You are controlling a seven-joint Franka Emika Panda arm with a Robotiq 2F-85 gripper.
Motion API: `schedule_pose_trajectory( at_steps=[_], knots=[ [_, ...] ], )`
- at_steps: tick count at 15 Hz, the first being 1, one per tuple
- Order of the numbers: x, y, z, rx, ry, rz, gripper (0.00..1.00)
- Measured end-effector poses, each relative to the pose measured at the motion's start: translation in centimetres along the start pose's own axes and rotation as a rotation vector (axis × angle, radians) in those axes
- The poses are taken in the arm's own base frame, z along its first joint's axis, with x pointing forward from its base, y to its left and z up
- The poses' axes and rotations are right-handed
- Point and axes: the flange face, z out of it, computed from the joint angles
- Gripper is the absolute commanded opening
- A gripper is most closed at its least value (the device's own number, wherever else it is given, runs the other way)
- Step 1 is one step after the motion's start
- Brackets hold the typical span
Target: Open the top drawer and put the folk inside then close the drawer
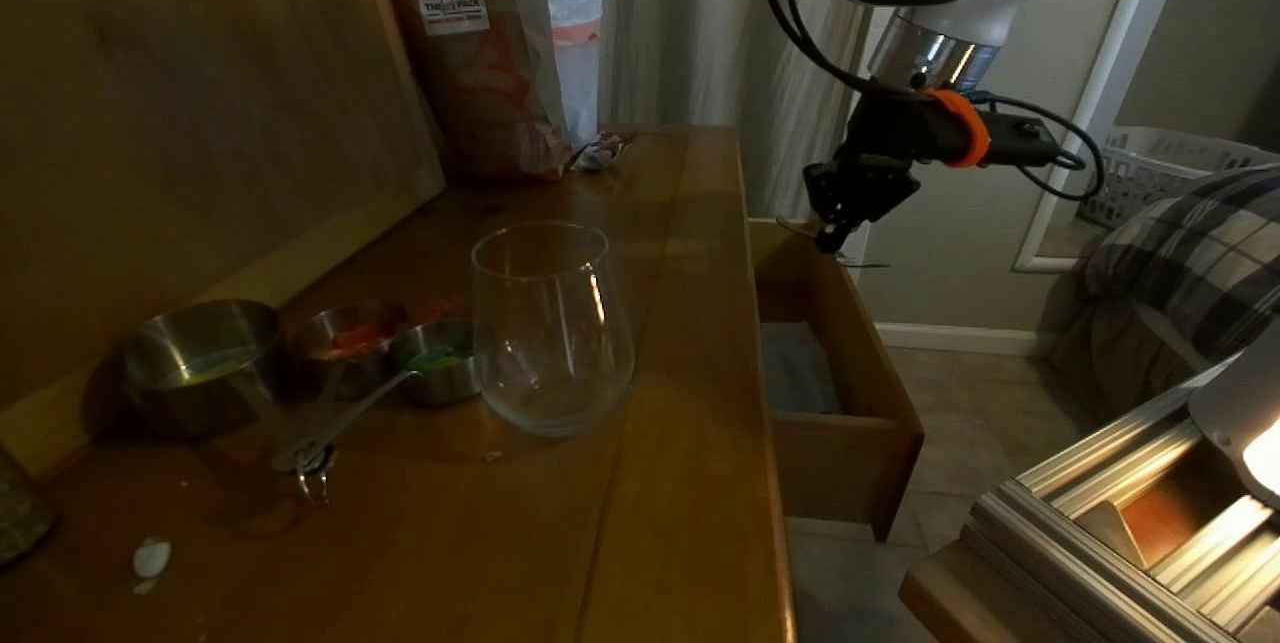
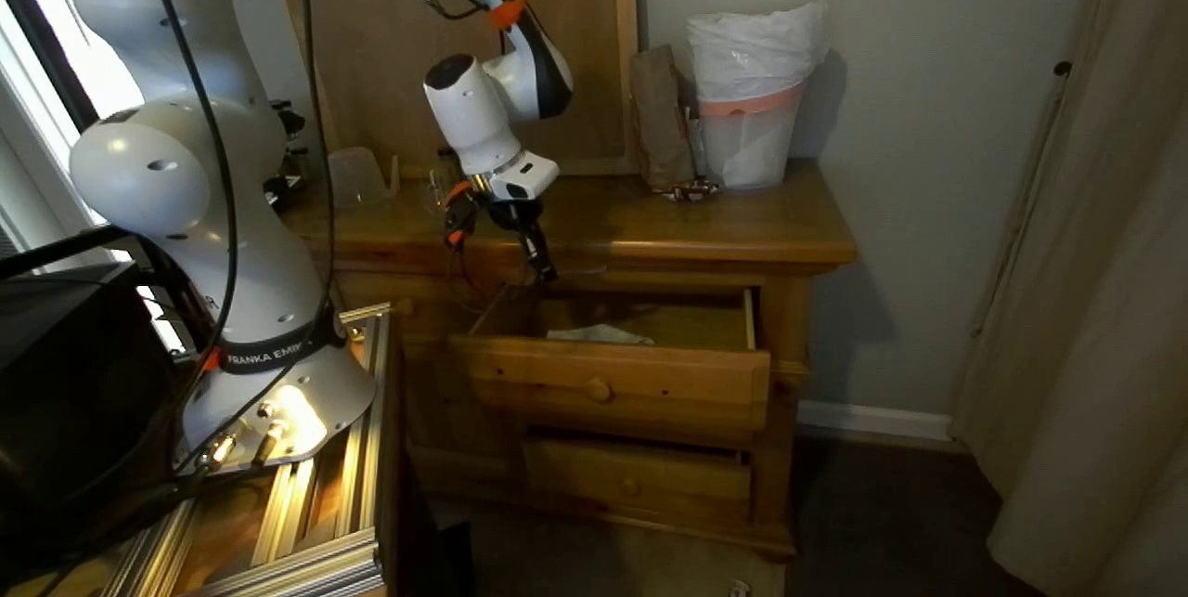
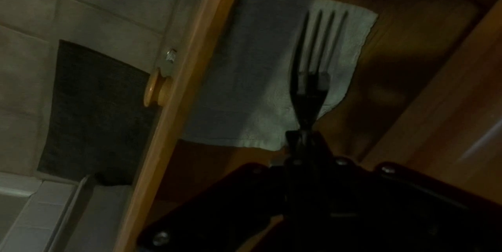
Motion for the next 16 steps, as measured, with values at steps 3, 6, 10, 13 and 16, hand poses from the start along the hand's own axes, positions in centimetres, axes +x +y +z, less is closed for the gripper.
schedule_pose_trajectory(
  at_steps=[3,6,10,13,16],
  knots=[
    [-0.2,0.7,1.0,0.027,-0.014,0.039,0.02],
    [-0.1,1.8,2.0,0.035,-0.025,0.085,0.02],
    [0.4,3.1,3.4,0.038,-0.036,0.141,0.02],
    [0.2,2.4,4.8,0.046,-0.063,0.163,0.02],
    [-0.3,1.1,6.4,0.068,-0.092,0.158,0.02]
  ],
)
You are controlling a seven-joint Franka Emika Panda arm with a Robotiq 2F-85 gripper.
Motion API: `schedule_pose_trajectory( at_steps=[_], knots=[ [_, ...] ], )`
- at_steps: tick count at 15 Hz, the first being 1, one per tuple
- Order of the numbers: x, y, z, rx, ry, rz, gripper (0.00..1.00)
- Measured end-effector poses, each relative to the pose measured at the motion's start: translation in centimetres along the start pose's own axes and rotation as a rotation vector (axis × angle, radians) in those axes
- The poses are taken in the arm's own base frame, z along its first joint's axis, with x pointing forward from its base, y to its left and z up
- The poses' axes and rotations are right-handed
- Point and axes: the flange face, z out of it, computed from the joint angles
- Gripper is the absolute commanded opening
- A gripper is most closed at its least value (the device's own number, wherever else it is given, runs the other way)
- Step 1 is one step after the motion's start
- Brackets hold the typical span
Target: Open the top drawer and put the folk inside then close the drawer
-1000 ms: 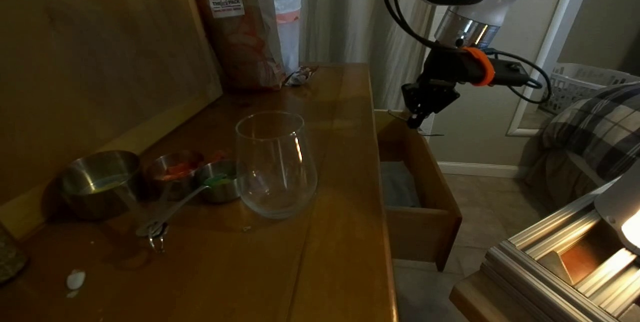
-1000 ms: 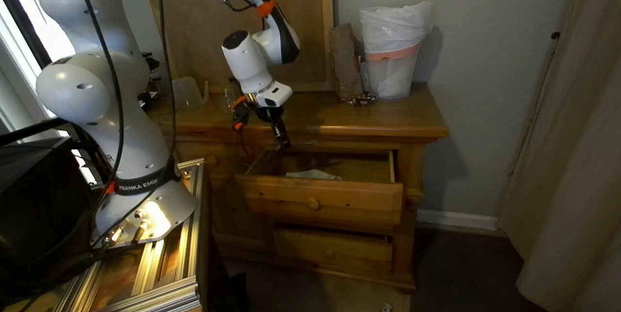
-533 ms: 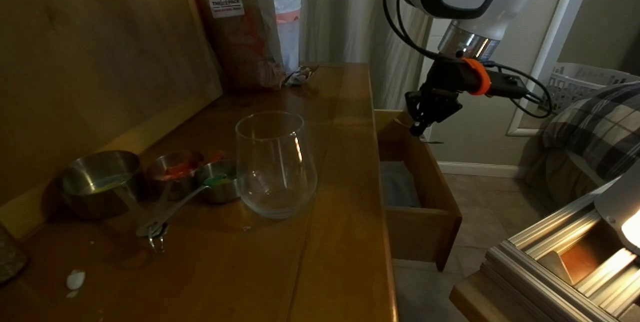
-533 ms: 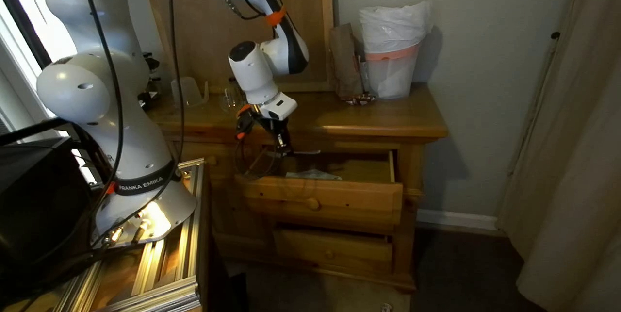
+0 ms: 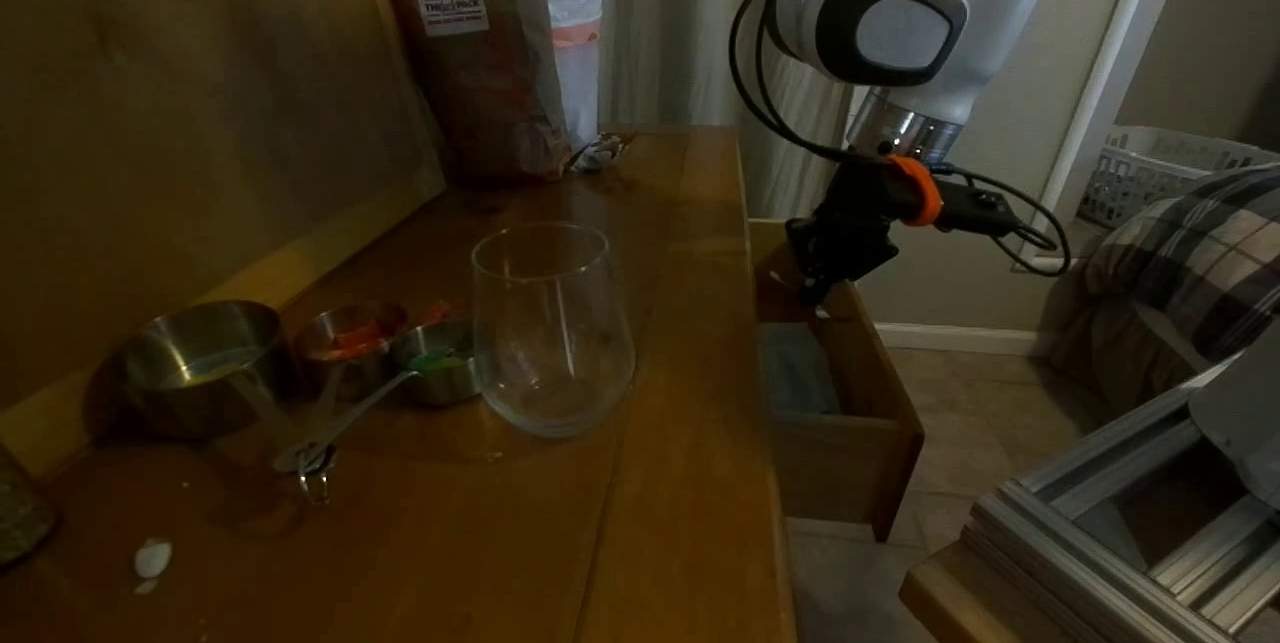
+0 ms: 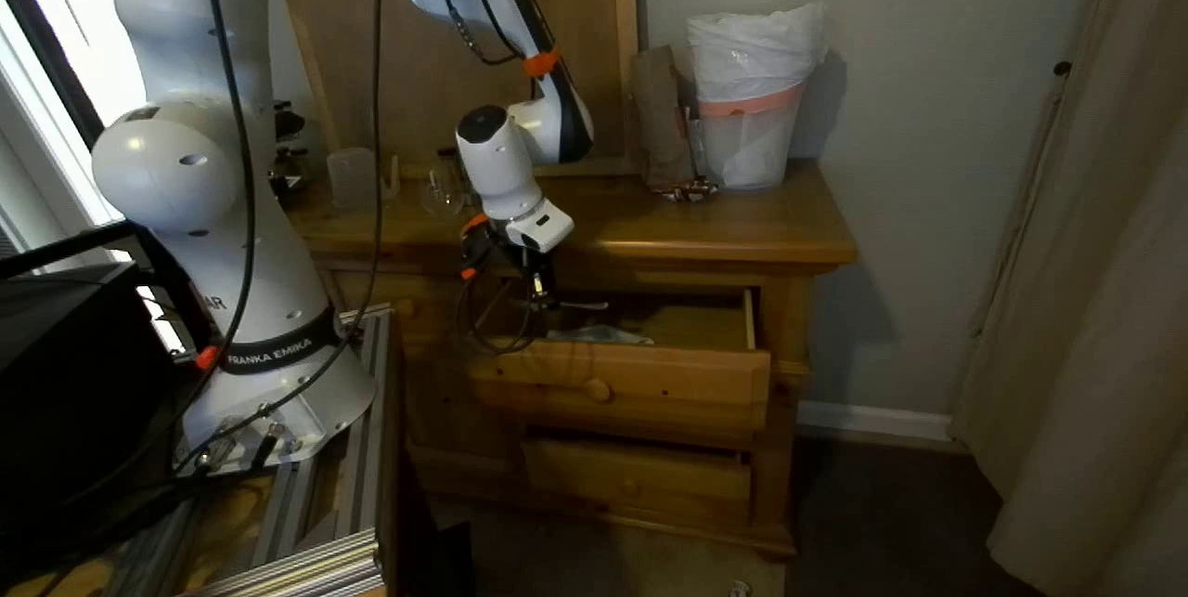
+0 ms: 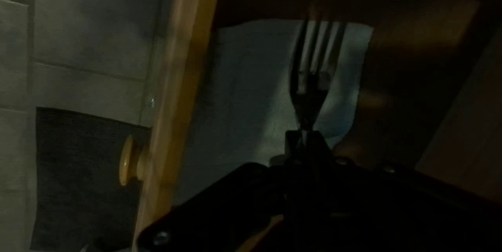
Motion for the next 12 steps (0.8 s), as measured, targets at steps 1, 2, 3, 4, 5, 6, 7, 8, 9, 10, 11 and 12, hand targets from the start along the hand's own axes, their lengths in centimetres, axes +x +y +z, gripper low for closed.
schedule_pose_trajectory(
  at_steps=[1,2,3,4,5,6,7,8,9,10,11,12],
  knots=[
    [-0.1,-0.2,0.5,0.003,-0.008,0.000,0.02],
    [-0.1,-0.4,1.1,0.004,-0.014,0.000,0.02],
    [-0.1,-0.5,1.5,0.003,-0.019,0.002,0.05],
    [0.0,-0.6,2.0,0.002,-0.022,0.004,0.32],
    [0.0,-0.6,2.4,0.002,-0.026,0.007,0.34],
    [0.1,-0.6,2.8,0.003,-0.027,0.010,0.40],
    [0.2,-0.6,3.2,0.003,-0.029,0.015,0.46],
    [0.3,-0.6,3.6,0.003,-0.028,0.020,0.54],
    [0.5,-0.5,3.8,0.003,-0.026,0.024,0.60],
    [0.7,-0.5,4.1,0.003,-0.021,0.030,0.66],
    [0.9,-0.5,4.2,0.002,-0.016,0.038,0.74],
    [1.1,-0.5,4.2,0.001,-0.009,0.045,0.81]
  ],
)
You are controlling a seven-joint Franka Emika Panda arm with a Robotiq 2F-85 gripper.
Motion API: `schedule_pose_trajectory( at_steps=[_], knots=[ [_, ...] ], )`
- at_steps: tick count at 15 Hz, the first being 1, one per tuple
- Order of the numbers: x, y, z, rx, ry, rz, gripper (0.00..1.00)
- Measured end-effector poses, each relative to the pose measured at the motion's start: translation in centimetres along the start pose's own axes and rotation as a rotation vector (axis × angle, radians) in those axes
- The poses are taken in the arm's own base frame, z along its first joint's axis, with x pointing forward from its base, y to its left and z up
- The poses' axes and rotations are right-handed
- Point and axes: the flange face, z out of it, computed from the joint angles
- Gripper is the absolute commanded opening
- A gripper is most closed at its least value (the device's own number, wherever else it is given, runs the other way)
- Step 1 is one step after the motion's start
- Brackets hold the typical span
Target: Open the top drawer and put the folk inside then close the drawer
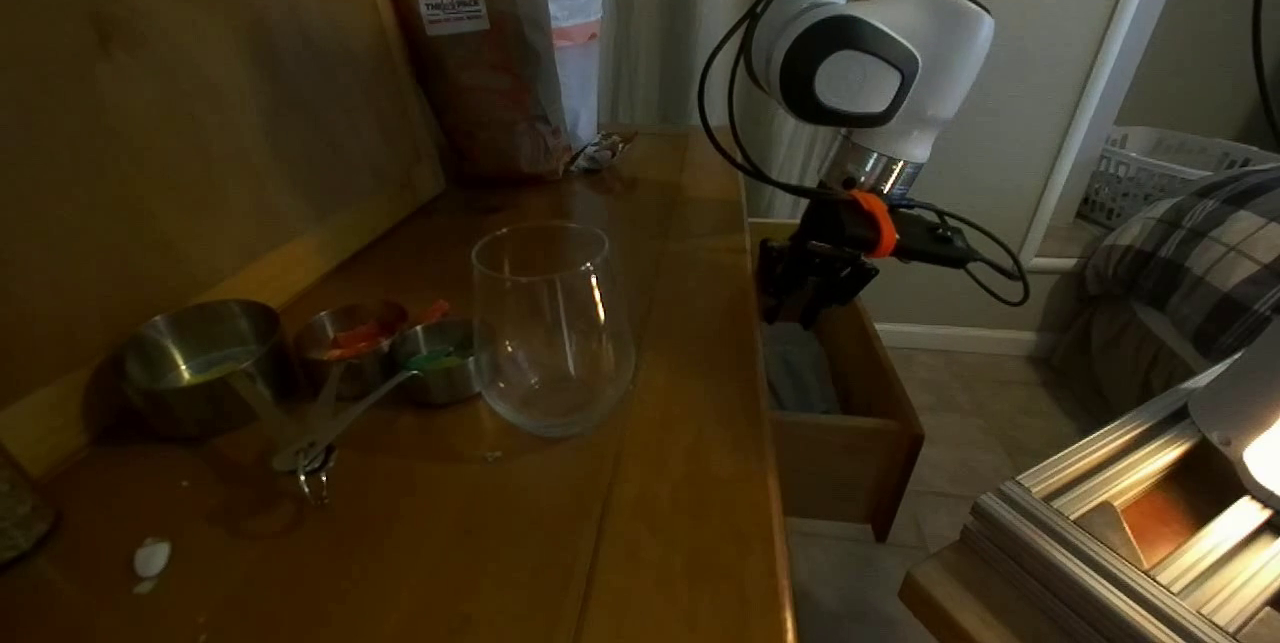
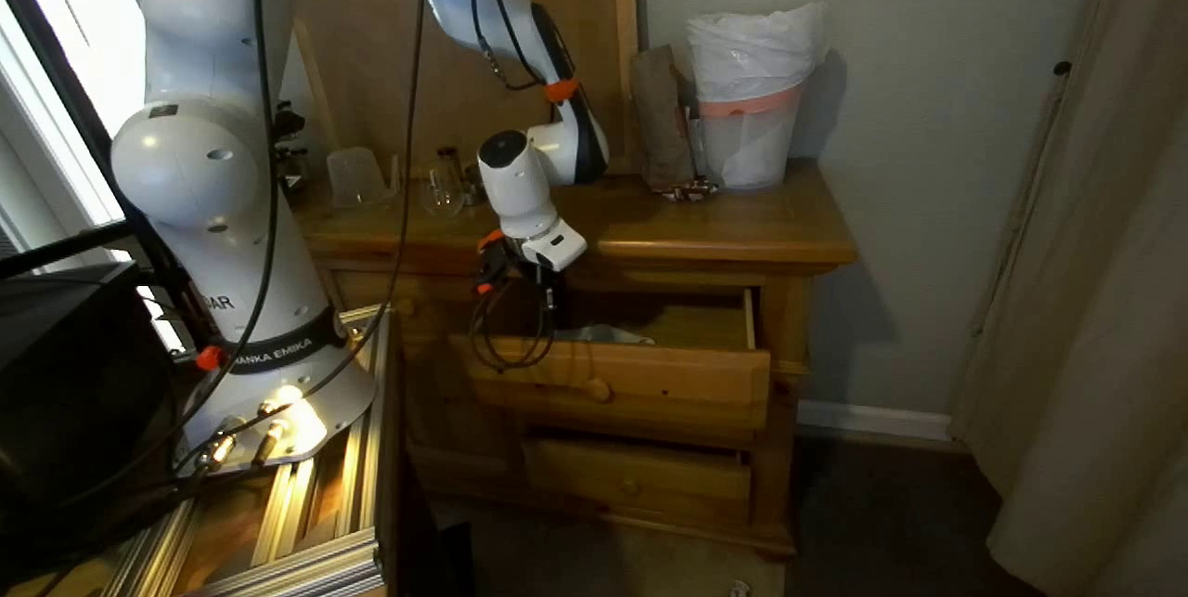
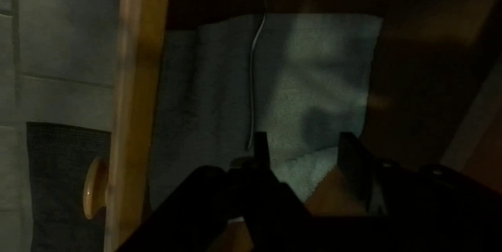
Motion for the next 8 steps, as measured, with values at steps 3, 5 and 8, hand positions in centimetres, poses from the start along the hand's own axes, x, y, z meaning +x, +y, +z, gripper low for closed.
schedule_pose_trajectory(
  at_steps=[3,5,8],
  knots=[
    [0.6,-0.1,-0.1,-0.004,0.019,0.008,0.99],
    [1.0,-0.2,-0.7,-0.015,0.033,0.005,1.00],
    [1.4,-0.2,-2.8,-0.049,0.062,-0.001,1.00]
  ],
)
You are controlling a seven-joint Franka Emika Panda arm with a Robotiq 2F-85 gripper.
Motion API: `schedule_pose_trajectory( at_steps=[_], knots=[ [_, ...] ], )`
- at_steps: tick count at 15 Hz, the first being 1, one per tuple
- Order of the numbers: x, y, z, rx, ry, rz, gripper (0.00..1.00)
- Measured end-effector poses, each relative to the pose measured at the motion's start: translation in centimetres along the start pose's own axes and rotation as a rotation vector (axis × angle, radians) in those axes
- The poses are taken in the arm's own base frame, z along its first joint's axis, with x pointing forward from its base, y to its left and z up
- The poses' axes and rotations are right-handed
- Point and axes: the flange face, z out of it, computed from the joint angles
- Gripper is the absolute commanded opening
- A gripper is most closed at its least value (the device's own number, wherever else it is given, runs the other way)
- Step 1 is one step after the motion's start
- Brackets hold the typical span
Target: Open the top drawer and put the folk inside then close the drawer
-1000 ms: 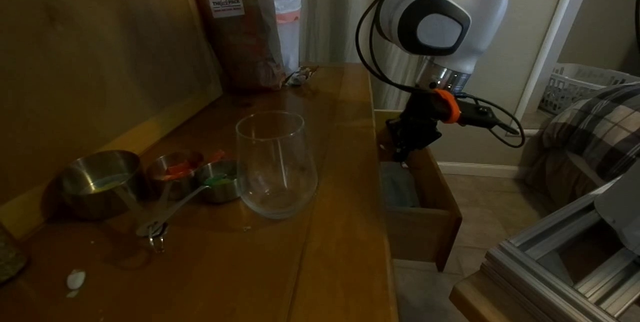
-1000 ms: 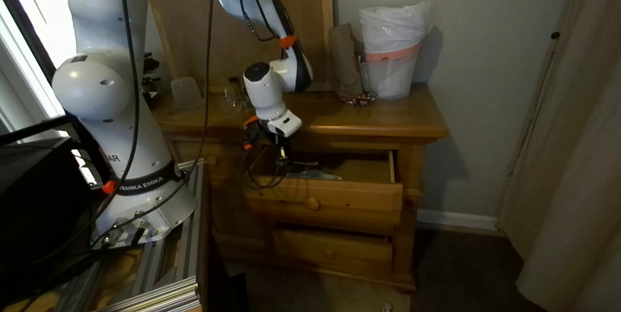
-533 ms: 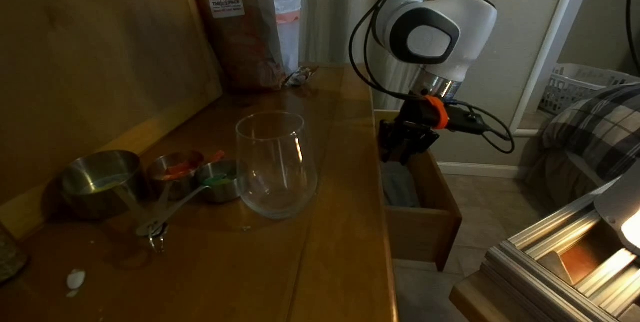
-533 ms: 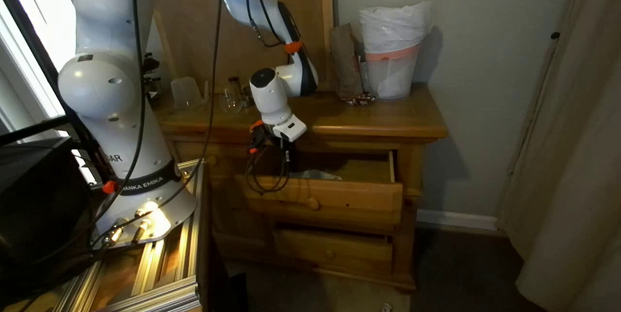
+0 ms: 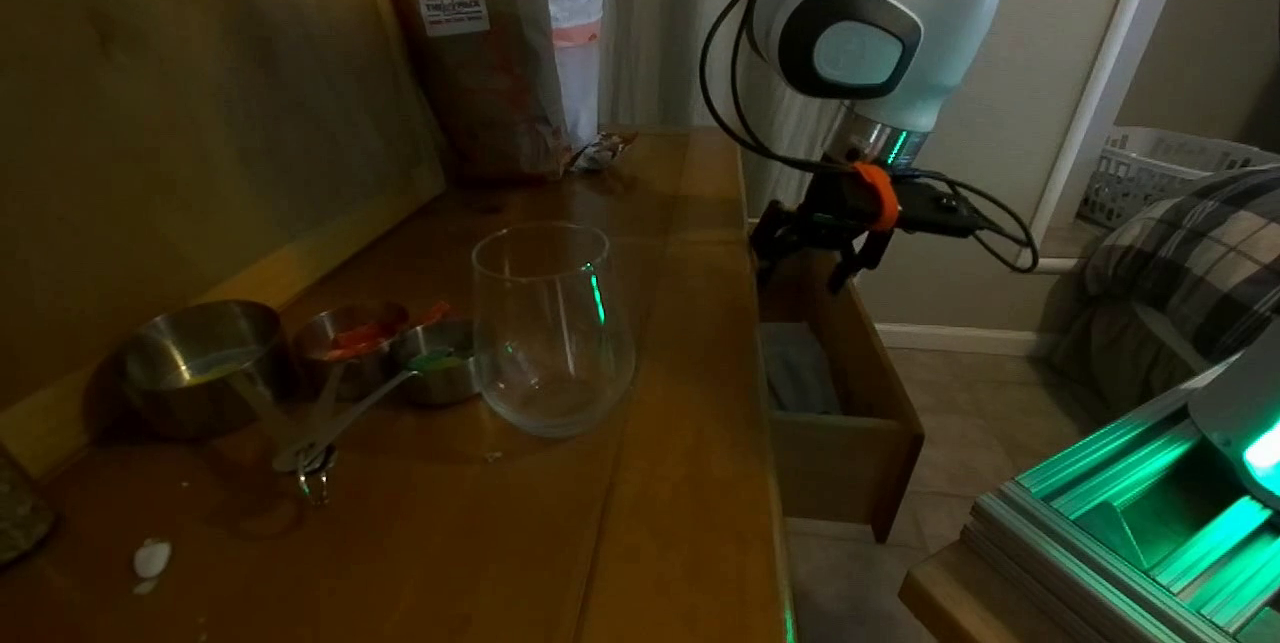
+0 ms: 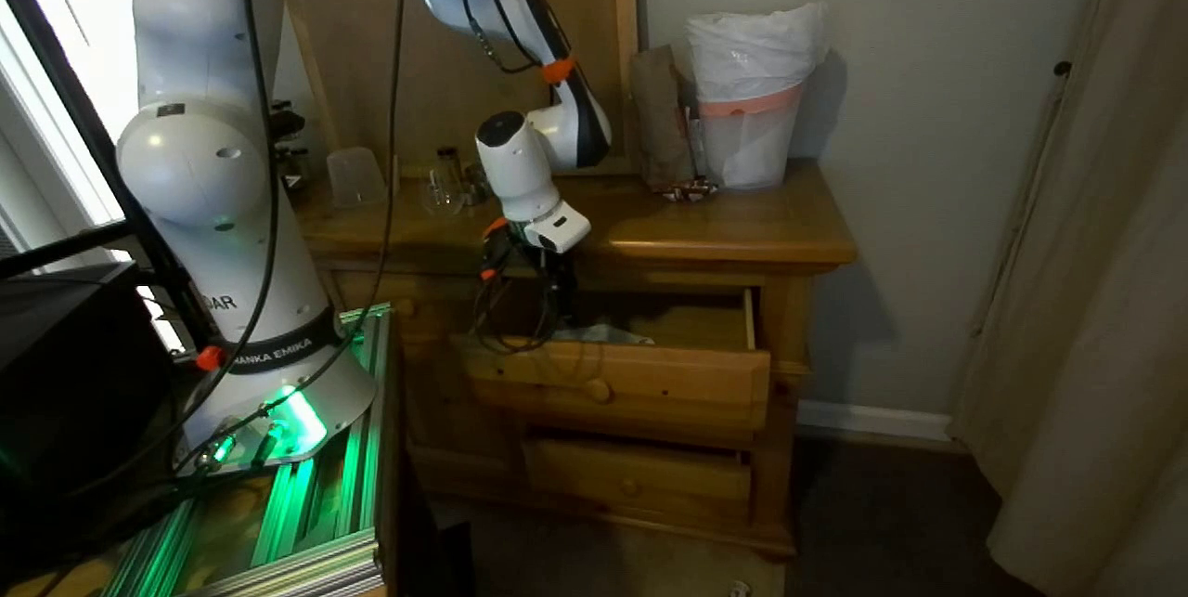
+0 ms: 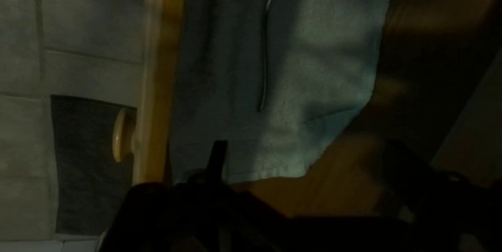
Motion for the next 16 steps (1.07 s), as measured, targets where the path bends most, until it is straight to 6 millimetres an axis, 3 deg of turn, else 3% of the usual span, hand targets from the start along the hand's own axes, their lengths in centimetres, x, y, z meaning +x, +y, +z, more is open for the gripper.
schedule_pose_trajectory(
  at_steps=[6,11,12,13,16],
  knots=[
    [0.9,1.0,-7.1,-0.083,0.100,0.001,1.00],
    [-0.8,3.5,-10.3,-0.074,0.130,-0.027,1.00],
    [-1.3,4.0,-10.6,-0.061,0.133,-0.039,0.92],
    [-1.8,4.5,-10.7,-0.046,0.133,-0.046,0.74],
    [-2.0,5.9,-10.3,0.006,0.129,-0.062,0.52]
  ],
)
